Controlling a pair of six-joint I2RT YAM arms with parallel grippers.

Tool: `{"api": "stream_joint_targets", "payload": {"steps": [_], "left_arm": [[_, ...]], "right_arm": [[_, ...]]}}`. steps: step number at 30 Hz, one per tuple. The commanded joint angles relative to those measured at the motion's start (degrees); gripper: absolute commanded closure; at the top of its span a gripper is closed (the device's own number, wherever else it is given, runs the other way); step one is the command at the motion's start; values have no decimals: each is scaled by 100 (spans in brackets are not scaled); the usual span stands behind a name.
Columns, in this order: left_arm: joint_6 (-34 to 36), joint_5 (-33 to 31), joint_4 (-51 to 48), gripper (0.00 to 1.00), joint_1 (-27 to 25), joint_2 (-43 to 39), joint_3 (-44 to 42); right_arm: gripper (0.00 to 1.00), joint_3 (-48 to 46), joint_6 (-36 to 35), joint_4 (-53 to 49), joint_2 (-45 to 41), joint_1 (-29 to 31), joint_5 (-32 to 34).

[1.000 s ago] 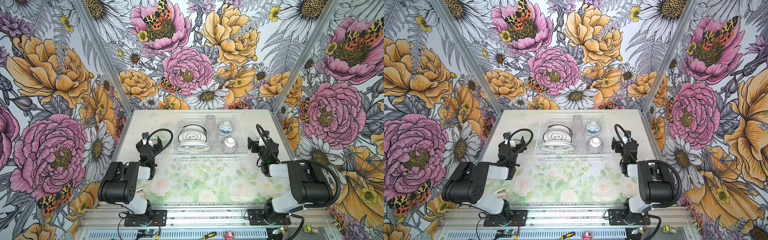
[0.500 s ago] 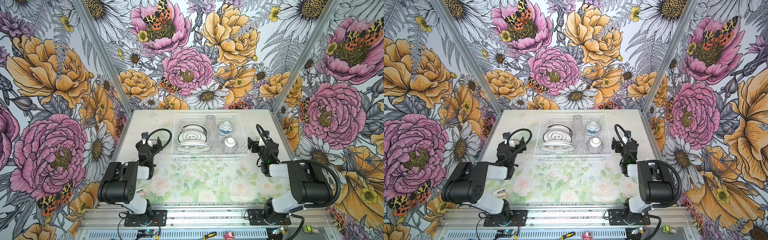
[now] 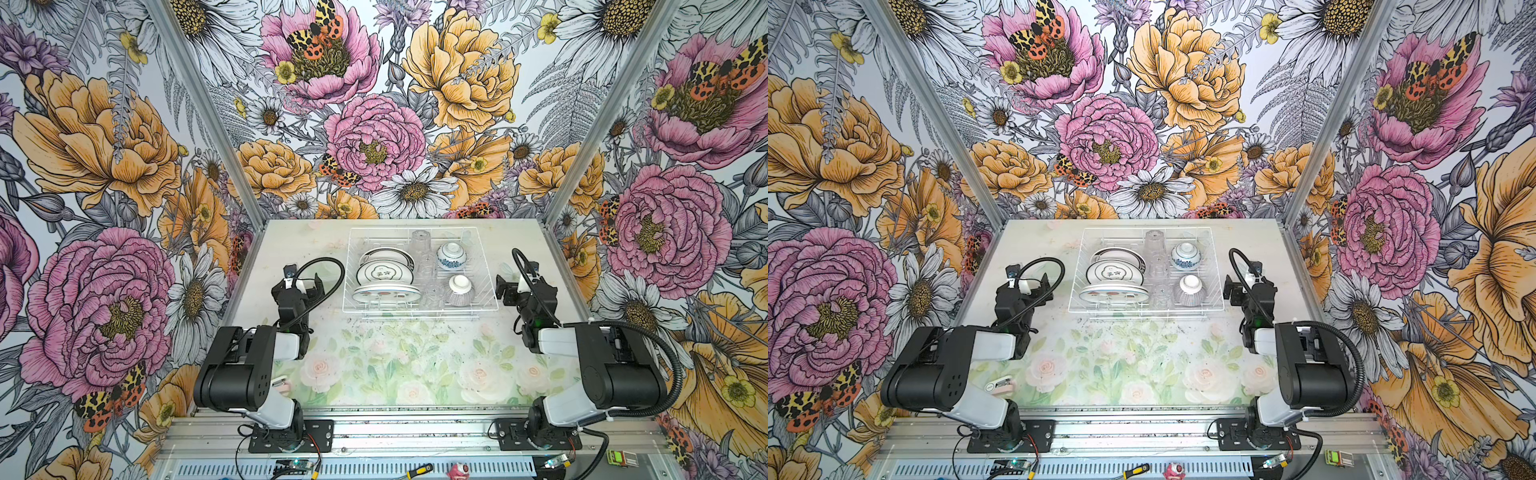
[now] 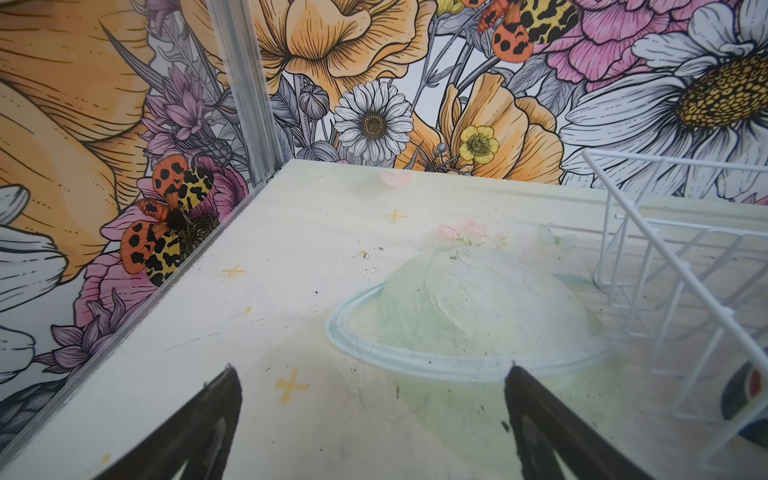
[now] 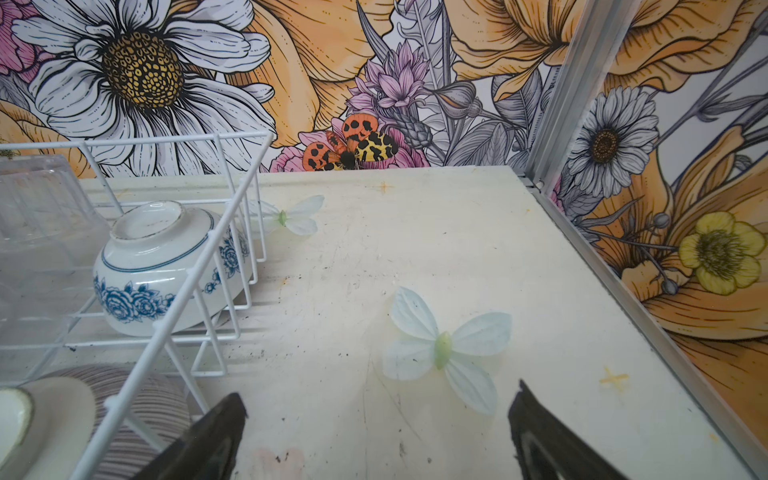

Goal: Unload the mixed dishes from the dish rack
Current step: 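Raise both arms and move the grippers toward the dish rack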

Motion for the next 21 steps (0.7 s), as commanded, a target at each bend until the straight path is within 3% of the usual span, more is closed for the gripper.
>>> {"api": "stream_joint_targets", "payload": {"steps": [1, 7, 16, 21], "left_arm": [[97, -669, -556, 1, -187, -521, 225], [420, -1966, -748, 1, -887, -1166, 221], [-135, -2481, -2146, 1, -1373, -2308, 509], [-839, -2947, -3364, 1, -1927, -3019, 578]], "right_arm": [[1, 33, 7, -107, -293, 49, 178], [1, 170, -90, -807, -854, 85, 64], [1, 511, 354, -1740, -1844, 115, -167], [1, 667, 988, -2468, -2208, 118, -921]]}}
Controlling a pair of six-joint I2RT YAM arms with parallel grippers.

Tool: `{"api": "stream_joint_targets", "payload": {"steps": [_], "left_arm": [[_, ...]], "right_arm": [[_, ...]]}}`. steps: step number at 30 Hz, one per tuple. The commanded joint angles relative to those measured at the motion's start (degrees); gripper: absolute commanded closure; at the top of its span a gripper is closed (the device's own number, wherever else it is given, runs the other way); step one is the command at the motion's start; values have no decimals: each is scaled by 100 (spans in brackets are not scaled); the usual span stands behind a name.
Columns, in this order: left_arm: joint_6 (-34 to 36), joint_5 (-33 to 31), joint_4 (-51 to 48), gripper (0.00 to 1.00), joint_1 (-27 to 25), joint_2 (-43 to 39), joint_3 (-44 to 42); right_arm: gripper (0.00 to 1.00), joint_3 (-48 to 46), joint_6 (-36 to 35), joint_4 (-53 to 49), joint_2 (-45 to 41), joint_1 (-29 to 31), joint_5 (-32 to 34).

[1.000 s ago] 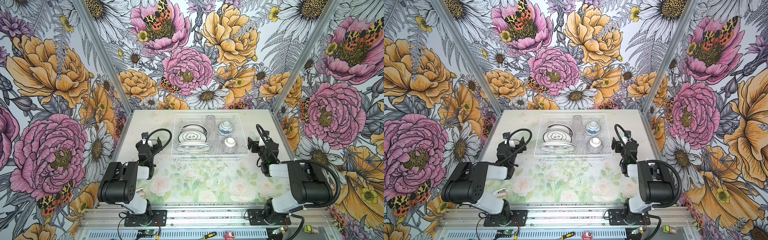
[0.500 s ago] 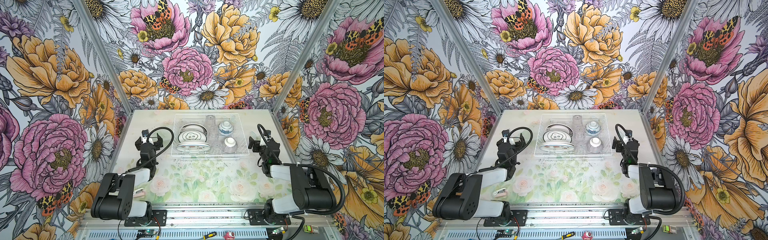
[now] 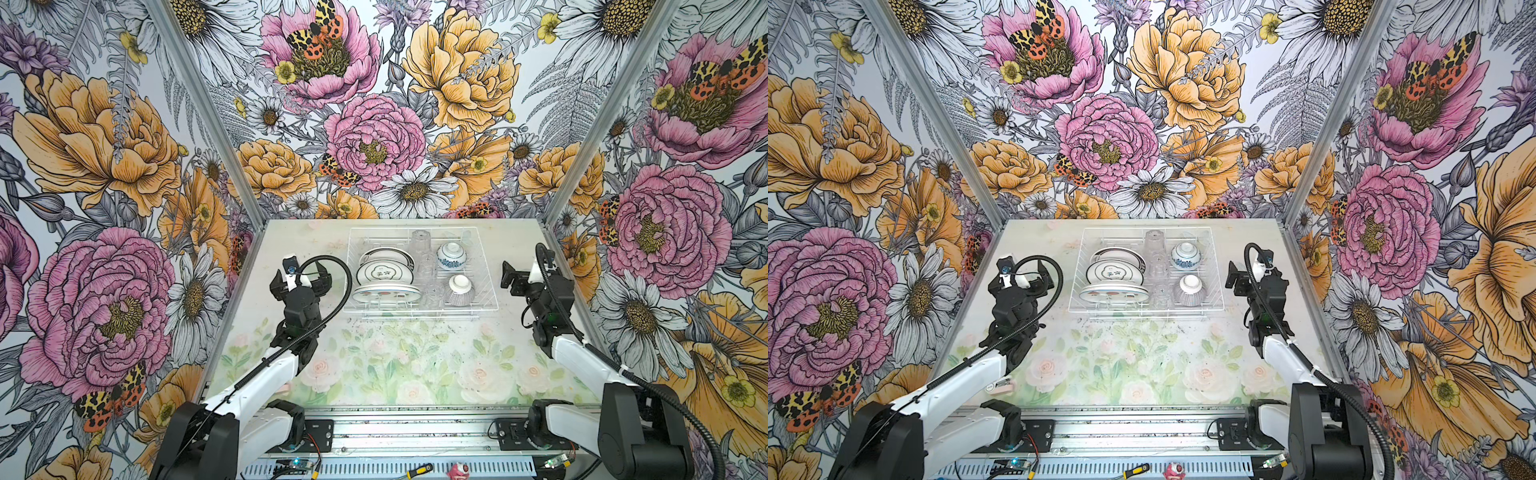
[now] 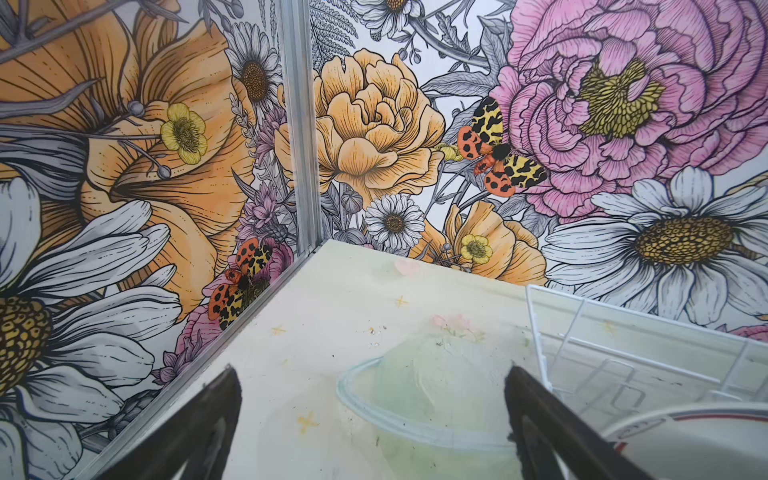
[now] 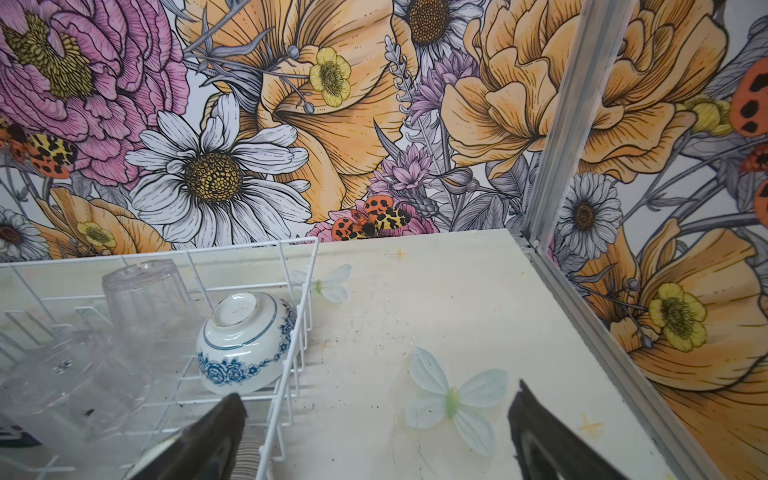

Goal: Unload the mixed dishes from the dish rack
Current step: 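Raise both arms and move the grippers toward the dish rack, then reach the right gripper into the rack and grasp the watermelon-print plate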

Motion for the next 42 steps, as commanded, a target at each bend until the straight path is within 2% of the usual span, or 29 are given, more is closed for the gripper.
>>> {"api": "stream_joint_targets", "payload": {"steps": [1, 4, 8, 14, 18, 27, 35, 42], "left_arm": [[-699, -315, -1370, 1, -229, -376, 190], [-1165, -5, -2126, 1, -355, -607, 318], [-1390, 311, -2561, 1, -591, -798, 352], [-1628, 710, -3011, 1, -778, -906, 479], [-1629, 1037, -3023, 1, -821, -863, 554], [-1757, 1356, -3063, 1, -826, -807, 638], [-1778, 1429, -3035, 1, -860, -927, 518], [-1839, 1511, -2744, 1, -869, -933, 311]], "right_arm": [[0, 157, 562, -559, -203, 40, -835], [1, 190, 668, -645, -151, 66, -1611], [2, 412, 575, -1107, -104, 434, -1968], [2, 979, -94, -2197, -89, 1660, -1370], [3, 1476, -503, -2764, 262, 2503, -1072], [15, 2426, -889, -2935, 1571, 3914, -751], [23, 3111, -1231, -3258, 2437, 4316, -218], [26, 3285, -1426, -3346, 2472, 4379, -215]]}}
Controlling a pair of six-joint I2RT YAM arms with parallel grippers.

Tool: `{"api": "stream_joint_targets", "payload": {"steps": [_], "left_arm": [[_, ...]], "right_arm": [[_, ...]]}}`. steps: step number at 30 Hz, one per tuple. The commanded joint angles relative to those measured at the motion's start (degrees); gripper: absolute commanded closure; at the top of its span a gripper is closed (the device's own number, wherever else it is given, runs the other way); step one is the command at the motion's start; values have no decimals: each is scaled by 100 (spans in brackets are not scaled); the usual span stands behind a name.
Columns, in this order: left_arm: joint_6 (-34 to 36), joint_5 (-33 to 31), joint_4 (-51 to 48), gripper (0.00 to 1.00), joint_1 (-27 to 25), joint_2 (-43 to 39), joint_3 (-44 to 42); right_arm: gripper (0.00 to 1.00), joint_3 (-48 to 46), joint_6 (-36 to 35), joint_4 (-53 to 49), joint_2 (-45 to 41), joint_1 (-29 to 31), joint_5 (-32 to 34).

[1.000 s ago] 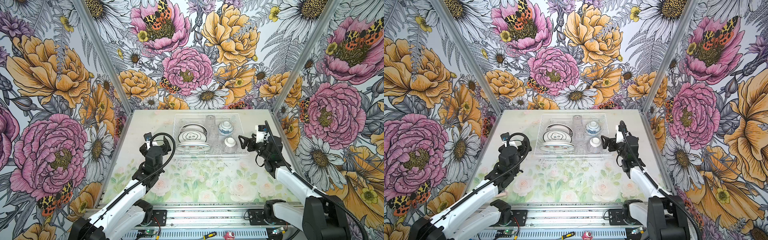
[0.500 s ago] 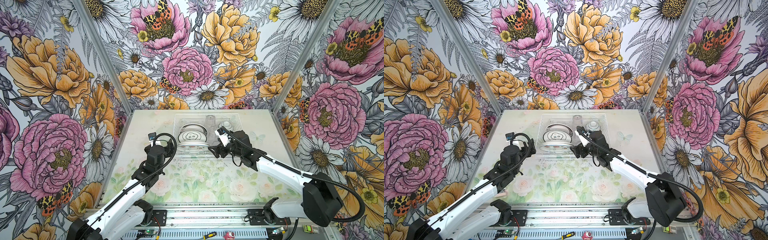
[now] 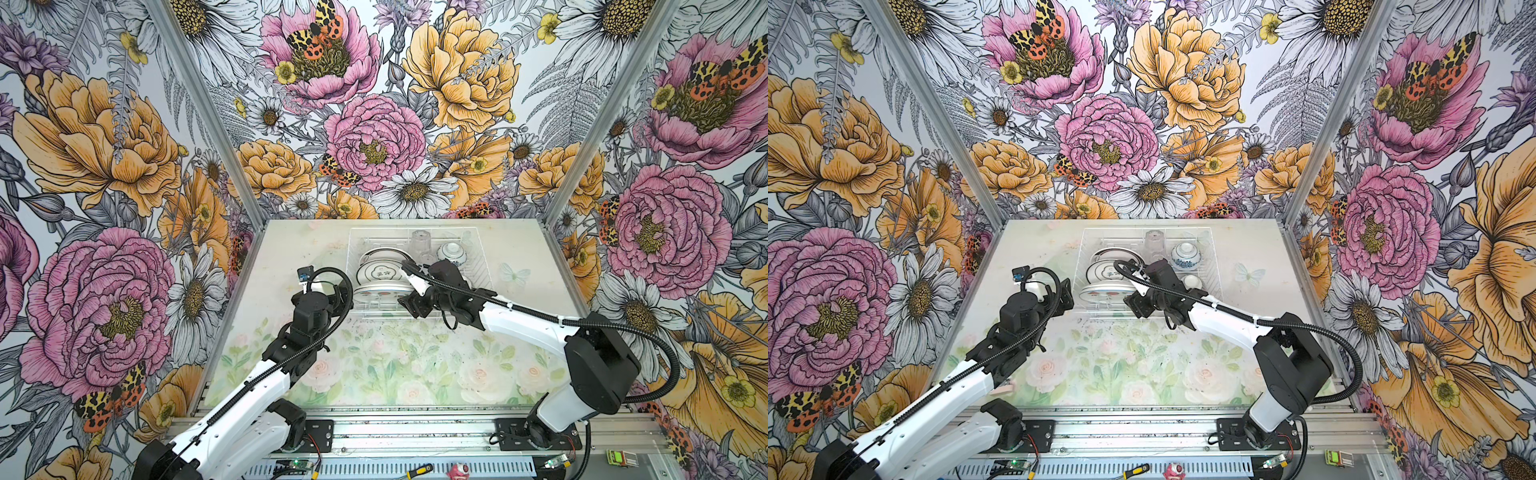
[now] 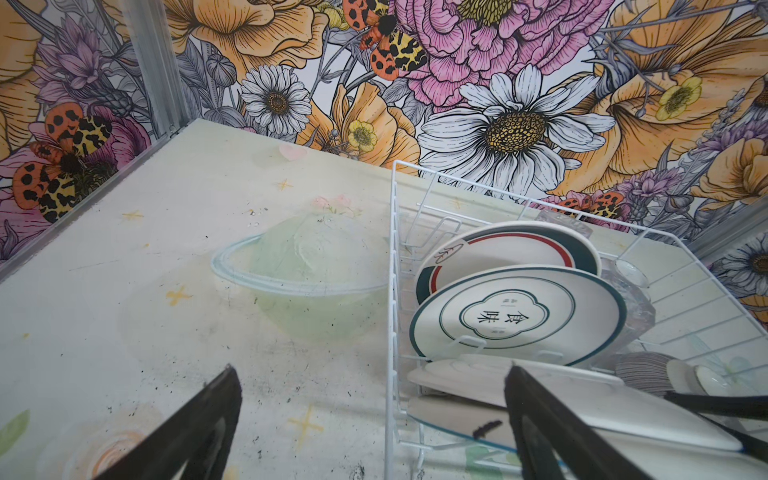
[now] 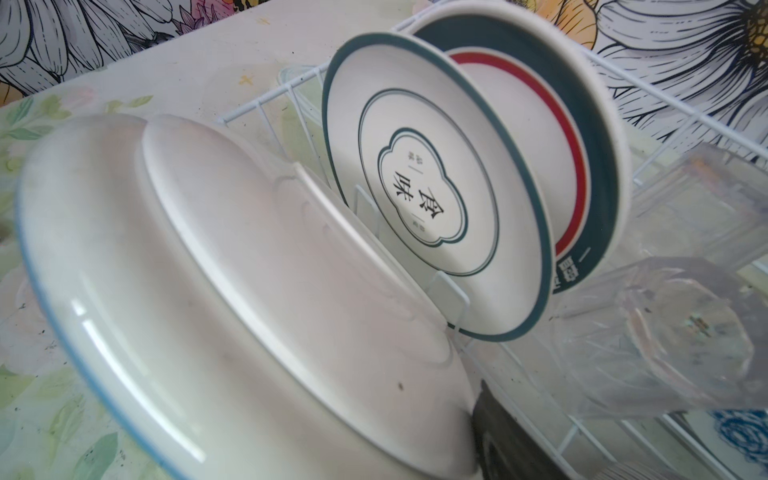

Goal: Unload the mixed dishes from the dish rack
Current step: 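Reach the right gripper into the rack and grasp the watermelon-print plate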

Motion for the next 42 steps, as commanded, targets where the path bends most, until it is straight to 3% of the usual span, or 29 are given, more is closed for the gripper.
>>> {"api": "stream_joint_targets", "payload": {"steps": [1, 17, 29, 42], "left_arm": [[-70, 194, 213, 1, -53, -22, -115], [49, 403, 576, 1, -59, -319, -498], [6, 482, 686, 1, -62, -503, -763], [-132, 568, 811, 1, -64, -547, -879]], "right_arm": [[27, 204, -213, -87, -21, 58, 44], [27, 139, -487, -162, -623, 50, -270], [25, 556, -522, -326, -105, 49, -602], [28, 700, -866, -530, 54, 52, -489]]}}
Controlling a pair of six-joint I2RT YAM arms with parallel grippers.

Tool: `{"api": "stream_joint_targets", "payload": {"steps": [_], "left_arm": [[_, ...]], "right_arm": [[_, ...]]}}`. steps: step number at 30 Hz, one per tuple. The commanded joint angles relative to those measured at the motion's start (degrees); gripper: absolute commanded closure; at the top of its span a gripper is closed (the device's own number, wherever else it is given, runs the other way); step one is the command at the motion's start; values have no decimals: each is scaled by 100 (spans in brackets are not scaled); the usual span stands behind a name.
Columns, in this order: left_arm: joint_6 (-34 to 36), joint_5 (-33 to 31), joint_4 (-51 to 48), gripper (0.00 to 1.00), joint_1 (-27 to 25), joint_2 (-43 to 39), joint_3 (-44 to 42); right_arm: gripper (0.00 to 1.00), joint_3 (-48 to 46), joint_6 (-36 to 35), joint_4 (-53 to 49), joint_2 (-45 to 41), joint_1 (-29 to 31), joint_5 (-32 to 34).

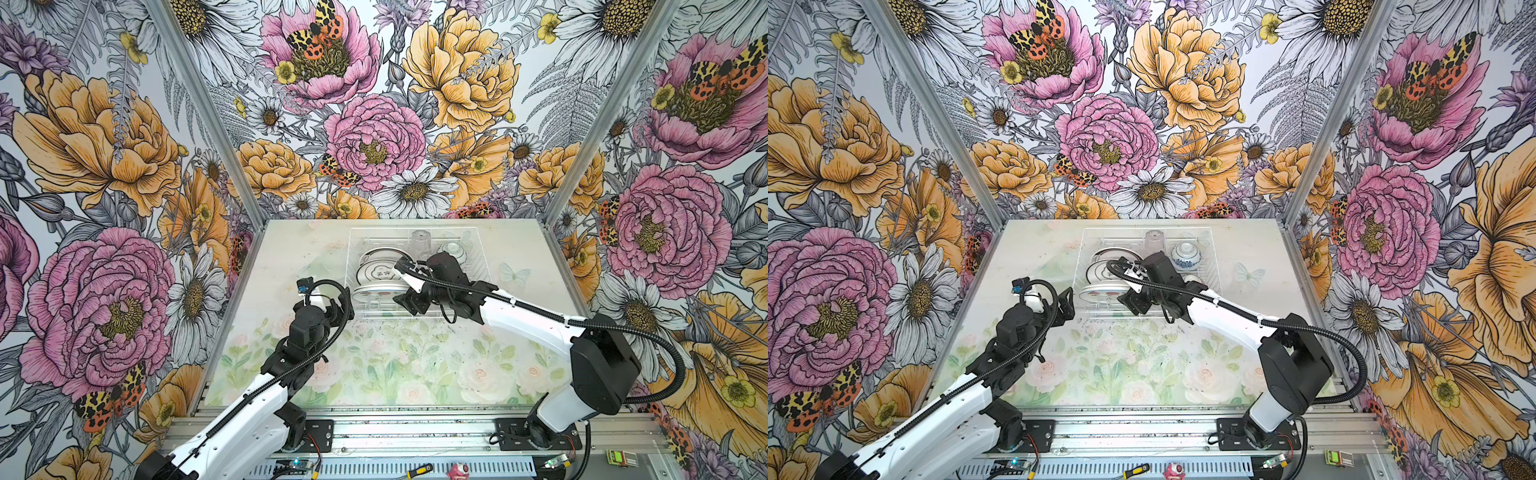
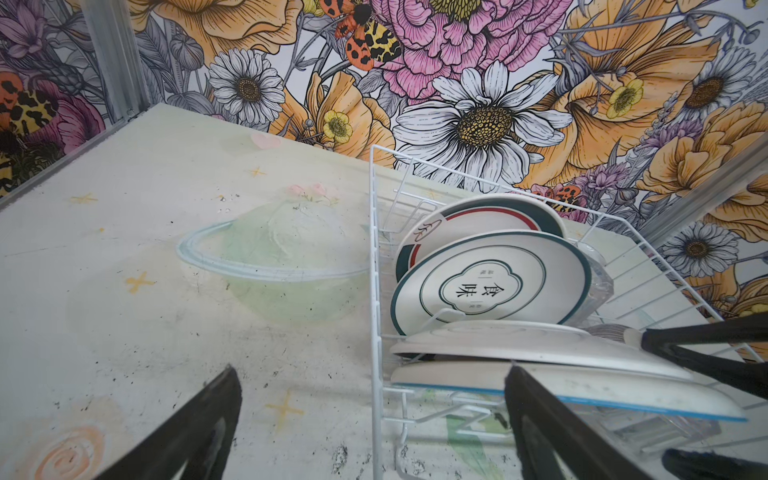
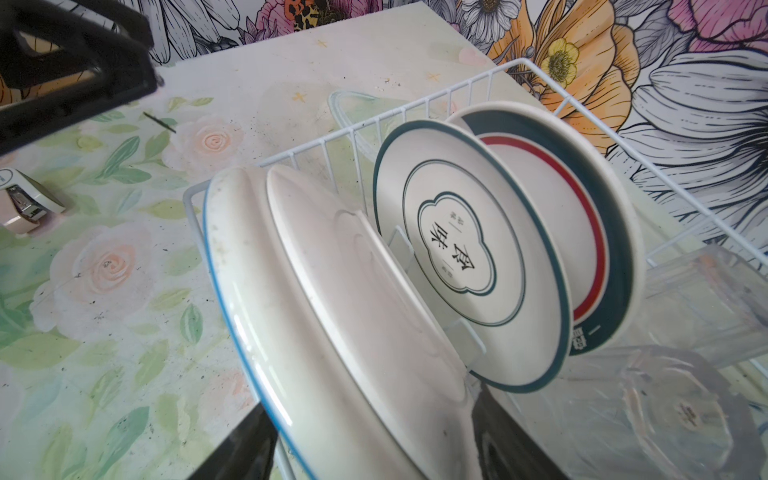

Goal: Unload the mixed dishes from the dish rack
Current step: 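Reach the right gripper into the rack and grasp the watermelon-print plate, then lift the watermelon-print plate upright out of the rack with the right gripper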

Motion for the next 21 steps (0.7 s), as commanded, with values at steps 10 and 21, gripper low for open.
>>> {"api": "stream_joint_targets", "payload": {"steps": [10, 21], "left_arm": [[-127, 163, 251, 1, -56, 71, -113], [-148, 155, 306, 1, -55, 183, -107]], "right_arm": [[40, 245, -90, -56, 239, 29, 129], [62, 373, -213, -57, 274, 28, 251]]}}
